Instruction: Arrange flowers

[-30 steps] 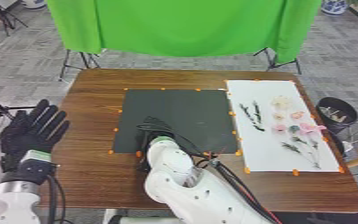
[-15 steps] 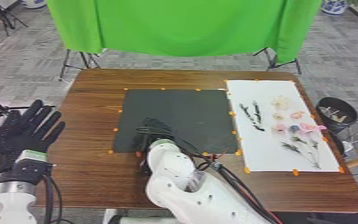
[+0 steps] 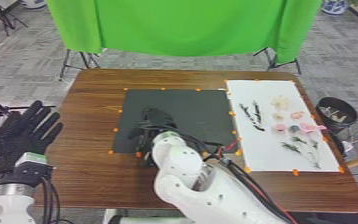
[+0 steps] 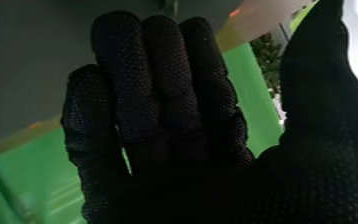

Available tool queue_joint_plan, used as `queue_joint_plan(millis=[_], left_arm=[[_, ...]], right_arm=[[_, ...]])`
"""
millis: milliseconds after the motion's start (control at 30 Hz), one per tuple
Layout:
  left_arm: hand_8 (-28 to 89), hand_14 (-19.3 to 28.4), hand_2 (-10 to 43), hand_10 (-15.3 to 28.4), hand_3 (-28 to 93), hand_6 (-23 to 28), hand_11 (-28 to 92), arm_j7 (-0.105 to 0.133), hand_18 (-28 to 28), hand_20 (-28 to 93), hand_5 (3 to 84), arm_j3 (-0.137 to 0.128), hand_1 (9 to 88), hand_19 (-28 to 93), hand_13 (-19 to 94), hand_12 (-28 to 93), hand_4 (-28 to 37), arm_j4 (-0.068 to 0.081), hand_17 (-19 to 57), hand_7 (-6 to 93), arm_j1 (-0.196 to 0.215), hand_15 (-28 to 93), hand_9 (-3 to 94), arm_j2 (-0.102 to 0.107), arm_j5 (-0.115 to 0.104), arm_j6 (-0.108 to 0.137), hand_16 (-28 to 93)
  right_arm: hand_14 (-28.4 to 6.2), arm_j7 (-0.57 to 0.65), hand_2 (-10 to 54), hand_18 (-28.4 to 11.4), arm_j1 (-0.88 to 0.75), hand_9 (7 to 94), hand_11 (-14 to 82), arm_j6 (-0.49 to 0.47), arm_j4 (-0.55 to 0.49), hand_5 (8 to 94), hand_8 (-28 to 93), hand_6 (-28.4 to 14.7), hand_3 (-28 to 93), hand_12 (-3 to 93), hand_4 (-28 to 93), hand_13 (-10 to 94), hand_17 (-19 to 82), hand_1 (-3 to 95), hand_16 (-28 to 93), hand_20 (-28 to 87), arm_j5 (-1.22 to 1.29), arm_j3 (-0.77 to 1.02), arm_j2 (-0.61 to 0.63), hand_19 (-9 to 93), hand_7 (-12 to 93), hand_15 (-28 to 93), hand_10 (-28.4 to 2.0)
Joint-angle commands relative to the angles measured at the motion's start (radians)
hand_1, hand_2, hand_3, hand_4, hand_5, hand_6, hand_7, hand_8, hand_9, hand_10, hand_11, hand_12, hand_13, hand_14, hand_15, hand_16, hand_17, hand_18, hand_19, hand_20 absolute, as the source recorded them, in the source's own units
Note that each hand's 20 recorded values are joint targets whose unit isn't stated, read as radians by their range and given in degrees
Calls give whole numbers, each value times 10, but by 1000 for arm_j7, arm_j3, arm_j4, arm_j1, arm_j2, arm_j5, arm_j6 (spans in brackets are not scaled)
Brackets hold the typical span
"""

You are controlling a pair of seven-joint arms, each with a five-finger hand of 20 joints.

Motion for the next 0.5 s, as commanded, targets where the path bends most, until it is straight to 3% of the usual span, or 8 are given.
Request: queue_joint_plan(millis=[33,233,267,333,400,500], left_arm=[[-82,162,93,154,726,90,163,8,149,62,405,-30,275,376,220,109,-283,-14,-70,125,40,317,323,-18,-16,-17,-62],[-82,162,93,152,726,90,161,22,149,62,402,-79,275,375,219,108,-283,-27,-70,125,87,317,321,-22,-22,-17,-62],[-82,162,93,153,726,91,160,38,149,62,402,-78,274,375,219,108,-283,-28,-71,124,92,316,319,-22,-36,-24,-62],[-82,161,93,152,727,90,158,34,149,62,402,-74,274,374,218,108,-283,-26,-71,124,82,315,315,-25,-31,-29,-63],[-82,161,93,152,726,89,158,35,149,62,400,-85,274,375,217,109,-283,-33,-71,124,102,314,315,-22,-27,-33,-62],[-82,161,93,152,726,89,157,37,149,63,399,-78,274,374,217,110,-283,-33,-72,125,97,314,315,-27,-31,-23,-61]], right_arm=[[-177,6,-83,-283,1,744,287,23,-137,669,-92,-85,746,236,-180,689,360,282,207,221,-26,67,134,872,311,493,-206],[-169,58,-91,-281,-81,736,257,84,-263,657,-89,-87,748,222,-183,698,362,300,209,226,-27,253,328,883,223,498,-205],[-168,49,-93,-281,-95,730,249,90,-277,652,-88,-88,749,218,-184,695,362,301,211,227,-21,276,374,883,209,500,-206],[-164,76,-94,-273,-140,717,228,58,-313,637,-84,-91,747,210,-188,688,359,304,205,226,-7,342,452,877,187,491,-205],[-163,91,-95,-269,-188,691,197,52,-334,618,-85,-92,739,194,-197,686,360,303,199,221,-3,405,511,869,172,484,-206],[-161,124,-95,-265,-278,658,163,19,-379,595,-89,-102,726,179,-212,681,359,296,192,214,6,521,573,862,144,473,-212]])
